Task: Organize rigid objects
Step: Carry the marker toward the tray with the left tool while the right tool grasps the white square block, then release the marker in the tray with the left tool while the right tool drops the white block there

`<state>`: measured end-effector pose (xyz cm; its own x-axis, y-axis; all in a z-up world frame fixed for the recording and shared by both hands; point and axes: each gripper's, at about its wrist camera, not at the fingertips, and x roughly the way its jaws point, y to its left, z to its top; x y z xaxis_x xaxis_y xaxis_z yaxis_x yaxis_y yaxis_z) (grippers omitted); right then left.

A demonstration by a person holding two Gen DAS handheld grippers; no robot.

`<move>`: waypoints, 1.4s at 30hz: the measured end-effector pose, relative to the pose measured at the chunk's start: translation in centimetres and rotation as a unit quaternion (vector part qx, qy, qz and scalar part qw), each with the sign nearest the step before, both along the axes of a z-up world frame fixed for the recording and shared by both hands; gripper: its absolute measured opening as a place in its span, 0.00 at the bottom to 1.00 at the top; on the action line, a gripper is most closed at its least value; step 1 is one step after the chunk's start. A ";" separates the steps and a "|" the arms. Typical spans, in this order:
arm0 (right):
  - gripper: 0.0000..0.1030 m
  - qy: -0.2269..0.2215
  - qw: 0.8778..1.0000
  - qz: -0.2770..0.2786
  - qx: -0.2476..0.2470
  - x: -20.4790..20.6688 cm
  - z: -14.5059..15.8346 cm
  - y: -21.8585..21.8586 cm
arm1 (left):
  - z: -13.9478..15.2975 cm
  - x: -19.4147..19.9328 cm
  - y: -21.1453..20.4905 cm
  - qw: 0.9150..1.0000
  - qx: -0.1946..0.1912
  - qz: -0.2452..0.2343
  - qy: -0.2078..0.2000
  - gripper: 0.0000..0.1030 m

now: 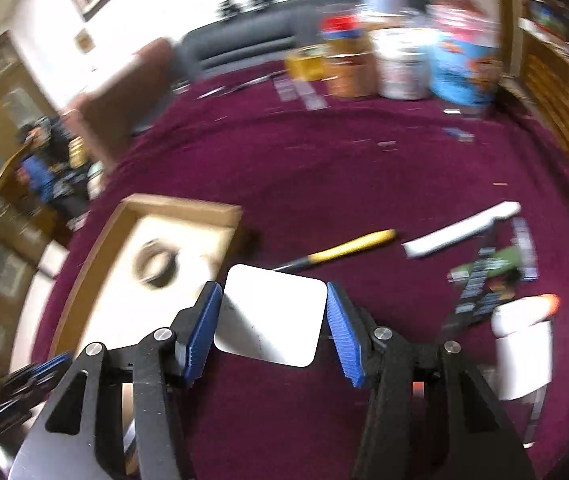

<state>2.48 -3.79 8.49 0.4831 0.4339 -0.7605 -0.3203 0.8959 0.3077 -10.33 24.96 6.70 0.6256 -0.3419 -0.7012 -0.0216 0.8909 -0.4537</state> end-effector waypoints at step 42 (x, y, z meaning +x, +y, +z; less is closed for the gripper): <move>0.38 0.114 0.955 0.126 -0.242 -7.7 -6.4 16.8 | -2.6 -6.9 7.5 0.992 -0.113 0.039 -0.038 0.44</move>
<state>-5.19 12.98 2.08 0.2074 0.0852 -0.9745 -0.5187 0.8542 -0.0357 -17.25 32.46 4.10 0.7047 -0.4328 -0.5622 -0.0451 0.7635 -0.6442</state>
